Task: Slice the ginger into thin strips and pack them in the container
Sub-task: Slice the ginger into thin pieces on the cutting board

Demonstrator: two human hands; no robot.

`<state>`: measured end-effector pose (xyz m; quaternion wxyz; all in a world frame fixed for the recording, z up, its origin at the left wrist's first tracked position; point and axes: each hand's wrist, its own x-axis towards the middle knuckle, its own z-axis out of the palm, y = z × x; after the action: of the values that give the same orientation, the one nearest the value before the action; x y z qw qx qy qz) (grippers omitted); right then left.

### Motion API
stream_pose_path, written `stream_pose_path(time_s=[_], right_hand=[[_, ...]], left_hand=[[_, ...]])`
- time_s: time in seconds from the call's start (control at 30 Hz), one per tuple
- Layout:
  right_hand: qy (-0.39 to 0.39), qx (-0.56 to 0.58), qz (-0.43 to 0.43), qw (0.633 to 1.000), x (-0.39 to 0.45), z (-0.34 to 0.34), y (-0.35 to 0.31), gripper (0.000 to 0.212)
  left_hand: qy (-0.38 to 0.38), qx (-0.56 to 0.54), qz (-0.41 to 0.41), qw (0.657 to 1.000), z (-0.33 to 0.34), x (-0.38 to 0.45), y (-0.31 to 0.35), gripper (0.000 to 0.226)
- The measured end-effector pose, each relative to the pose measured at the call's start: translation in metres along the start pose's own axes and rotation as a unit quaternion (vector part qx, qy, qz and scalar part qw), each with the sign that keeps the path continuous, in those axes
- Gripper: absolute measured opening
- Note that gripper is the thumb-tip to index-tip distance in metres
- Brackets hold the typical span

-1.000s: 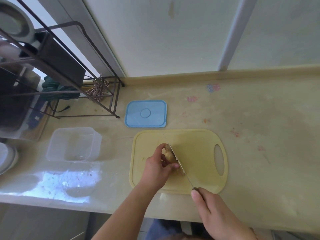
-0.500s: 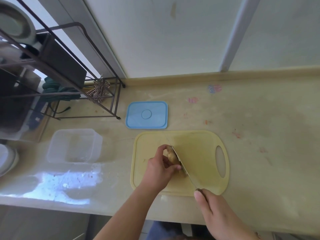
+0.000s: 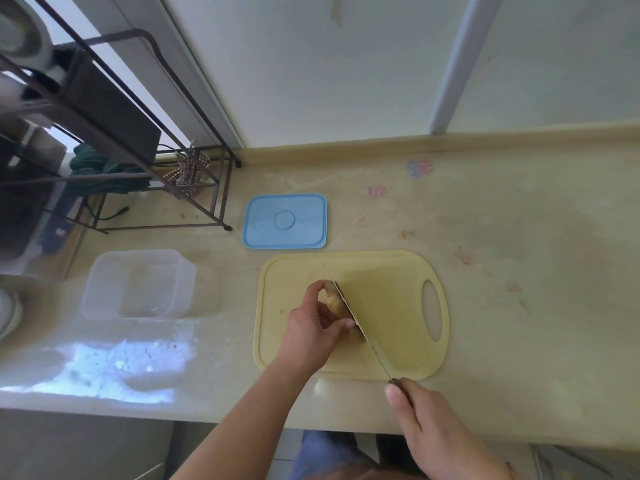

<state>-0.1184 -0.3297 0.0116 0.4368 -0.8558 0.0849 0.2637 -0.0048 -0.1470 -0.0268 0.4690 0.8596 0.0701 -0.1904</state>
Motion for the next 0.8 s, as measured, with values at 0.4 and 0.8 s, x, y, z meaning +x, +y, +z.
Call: stream_pose_path(time_s=[0.4,0.8], right_hand=[[0.020,0.016,-0.023,0.999,-0.002,0.000,-0.003,0.043],[0.011,0.014,-0.012,1.000,0.036,0.004,-0.019,0.048]], left_hand=[[-0.004,0.034,0.005,0.999,-0.001,0.005,-0.001,0.067],[0.007,0.052,0.028,0.998,-0.002,0.003,-0.005,0.069]])
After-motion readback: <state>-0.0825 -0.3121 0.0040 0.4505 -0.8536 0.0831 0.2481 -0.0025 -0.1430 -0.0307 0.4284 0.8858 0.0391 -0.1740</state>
